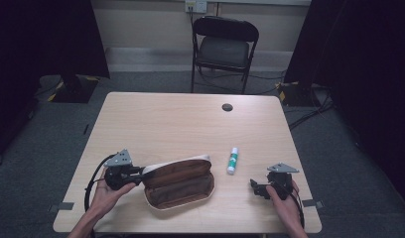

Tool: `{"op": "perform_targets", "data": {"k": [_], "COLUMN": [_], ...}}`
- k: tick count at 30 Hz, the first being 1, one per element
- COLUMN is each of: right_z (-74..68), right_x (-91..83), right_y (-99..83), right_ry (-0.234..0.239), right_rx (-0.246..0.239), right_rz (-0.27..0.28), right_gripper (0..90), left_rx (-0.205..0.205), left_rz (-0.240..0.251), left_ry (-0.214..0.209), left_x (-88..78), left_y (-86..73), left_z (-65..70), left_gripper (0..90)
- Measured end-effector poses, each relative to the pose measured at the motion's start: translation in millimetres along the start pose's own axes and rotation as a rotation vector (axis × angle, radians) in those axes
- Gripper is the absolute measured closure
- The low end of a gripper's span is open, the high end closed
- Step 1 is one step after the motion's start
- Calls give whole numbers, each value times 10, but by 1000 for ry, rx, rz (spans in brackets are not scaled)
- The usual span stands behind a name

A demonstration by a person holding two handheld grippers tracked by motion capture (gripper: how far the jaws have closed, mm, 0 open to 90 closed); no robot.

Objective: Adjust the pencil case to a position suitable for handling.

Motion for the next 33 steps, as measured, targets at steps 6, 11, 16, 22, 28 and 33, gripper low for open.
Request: {"op": "perform_targets", "data": {"k": [6, 11, 16, 22, 28, 33], "right_z": [0, -1, -1, 0, 0, 0], "right_x": [0, -1, 0, 0, 0, 0], "right_y": [0, 0, 0, 0, 0, 0], "right_ry": [0, 0, 0, 0, 0, 0], "right_rx": [0, 1, 0, 0, 0, 0], "right_rz": [0, 0, 0, 0, 0, 0], "right_gripper": [57, 57, 58, 57, 57, 57], "left_rx": [-15, -20, -39, -46, -37, -57], "left_rz": [-46, -63, -96, -91, -97, -95], "left_ry": [46, 107, 114, 104, 137, 148], "left_x": [68, 37, -28, -14, 78, 157], "left_y": [-72, -109, -196, -195, -105, -75], "left_z": [-65, -142, -142, -156, -211, -235], "left_gripper": [703, 551, 472, 676, 747, 777]}}
Point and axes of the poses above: each handheld gripper's, and its own axes: x roughly forward along the jaws, y roughly out of its top, z roughly to its right, the point moved 7 cm from there along x, roughly forward along the jaws, and after that the axes turned 11 degrees about x, right-handed, at the moved point
